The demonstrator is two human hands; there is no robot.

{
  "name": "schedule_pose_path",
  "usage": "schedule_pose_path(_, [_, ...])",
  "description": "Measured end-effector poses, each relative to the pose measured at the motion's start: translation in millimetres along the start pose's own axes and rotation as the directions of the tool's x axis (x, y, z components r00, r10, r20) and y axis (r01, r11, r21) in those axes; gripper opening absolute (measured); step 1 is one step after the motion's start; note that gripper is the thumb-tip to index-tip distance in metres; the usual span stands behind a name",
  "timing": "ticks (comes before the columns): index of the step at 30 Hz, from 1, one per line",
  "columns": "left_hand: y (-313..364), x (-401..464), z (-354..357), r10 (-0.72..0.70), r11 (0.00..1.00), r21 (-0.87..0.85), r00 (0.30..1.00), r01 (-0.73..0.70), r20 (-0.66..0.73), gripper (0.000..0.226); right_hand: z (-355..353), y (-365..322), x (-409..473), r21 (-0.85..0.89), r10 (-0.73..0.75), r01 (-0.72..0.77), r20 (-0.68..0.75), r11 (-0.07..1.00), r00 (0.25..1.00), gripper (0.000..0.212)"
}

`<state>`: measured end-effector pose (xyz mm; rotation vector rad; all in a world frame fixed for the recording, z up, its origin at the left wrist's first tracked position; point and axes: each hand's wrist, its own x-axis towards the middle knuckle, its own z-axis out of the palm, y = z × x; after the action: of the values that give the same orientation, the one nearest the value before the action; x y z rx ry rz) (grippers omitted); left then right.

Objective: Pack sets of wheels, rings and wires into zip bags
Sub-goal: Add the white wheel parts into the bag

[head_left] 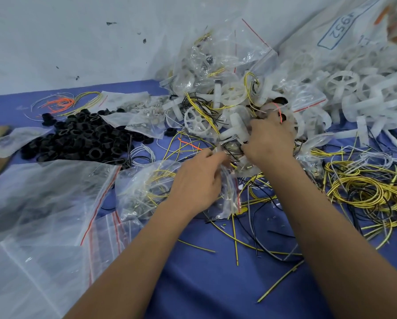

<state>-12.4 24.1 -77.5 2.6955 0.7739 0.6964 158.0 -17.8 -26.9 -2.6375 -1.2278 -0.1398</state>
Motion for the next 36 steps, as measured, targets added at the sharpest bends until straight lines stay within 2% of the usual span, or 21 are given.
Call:
schedule_pose_path(2, [0,0,-1,-0.01,0.999,-0.032,1.0,0.009,-0.02,0.02,-3,8,2,0.083,0.013,-0.006,-0.083,0.997,0.996,0.035])
schedule_pose_path(4, [-1,1,-1,-0.025,0.998,-0.057,0.999,0.023,-0.03,0.014,-11,16,5,0.103,0.08,-0.068,-0.124,0.992,0.989,0.041])
schedule_pose_path(6, [-1,2,-1,-0.031,0.997,-0.075,0.999,0.029,-0.029,0.017,-21,20,7,0.066,0.125,-0.12,-0.084,0.991,0.989,0.051])
schedule_pose_path(9, [-2,2,0,-0.036,0.997,-0.075,0.999,0.033,-0.028,0.025,-27,21,8,-0.035,0.115,-0.115,-0.007,0.993,0.993,0.056])
schedule_pose_path(12, [-3,3,-1,-0.055,0.994,-0.097,0.997,0.051,-0.045,0.027,-25,19,3,-0.015,0.088,-0.088,-0.01,0.996,0.996,0.055])
schedule_pose_path(15, [-6,5,-5,-0.107,0.976,-0.201,0.99,0.087,-0.095,0.024,-24,18,-9,0.136,0.067,-0.033,-0.254,0.99,0.965,0.037])
schedule_pose_path(18, [-7,6,-9,-0.219,0.931,-0.321,0.969,0.174,-0.112,0.026,-20,13,-28,0.269,0.004,0.185,-0.576,0.945,0.817,0.029])
schedule_pose_path(20, [-5,7,-11,-0.269,0.899,-0.392,0.953,0.195,-0.141,0.029,-14,7,-39,0.413,0.017,0.364,-0.68,0.835,0.733,0.024])
schedule_pose_path(21, [-4,7,-12,-0.283,0.888,-0.418,0.945,0.193,-0.165,0.03,-10,3,-43,0.552,0.045,0.452,-0.667,0.701,0.744,0.022])
schedule_pose_path(22, [-3,7,-14,-0.297,0.878,-0.442,0.935,0.187,-0.195,0.029,-8,-1,-46,0.714,0.071,0.495,-0.601,0.494,0.796,0.02])
schedule_pose_path(23, [-1,8,-15,-0.317,0.865,-0.468,0.92,0.181,-0.231,0.027,-6,-5,-49,0.844,0.076,0.475,-0.506,0.249,0.859,0.018])
schedule_pose_path(25, [2,9,-18,-0.373,0.831,-0.53,0.875,0.168,-0.307,0.025,-3,-13,-55,0.939,0.017,0.299,-0.3,-0.173,0.954,0.016])
schedule_pose_path(26, [3,9,-19,-0.401,0.816,-0.555,0.849,0.161,-0.343,0.026,-2,-16,-57,0.931,-0.04,0.183,-0.205,-0.315,0.978,0.016])
schedule_pose_path(27, [5,9,-20,-0.423,0.805,-0.574,0.825,0.152,-0.374,0.027,0,-19,-59,0.909,-0.102,0.072,-0.125,-0.411,0.987,0.017])
schedule_pose_path(28, [6,9,-22,-0.44,0.795,-0.589,0.803,0.142,-0.401,0.029,1,-21,-60,0.89,-0.161,-0.019,-0.062,-0.456,0.985,0.018])
schedule_pose_path(30, [8,9,-25,-0.462,0.778,-0.618,0.767,0.111,-0.444,0.028,5,-23,-60,0.888,-0.23,-0.124,0.021,-0.443,0.973,0.02])
schedule_pose_path(34, [8,7,-27,-0.486,0.75,-0.659,0.726,0.06,-0.487,0.023,9,-21,-59,0.918,-0.237,-0.2,0.121,-0.344,0.964,0.027])
schedule_pose_path(36, [9,6,-29,-0.487,0.741,-0.671,0.715,0.032,-0.503,0.023,9,-20,-58,0.947,-0.23,-0.2,0.142,-0.251,0.963,0.032])
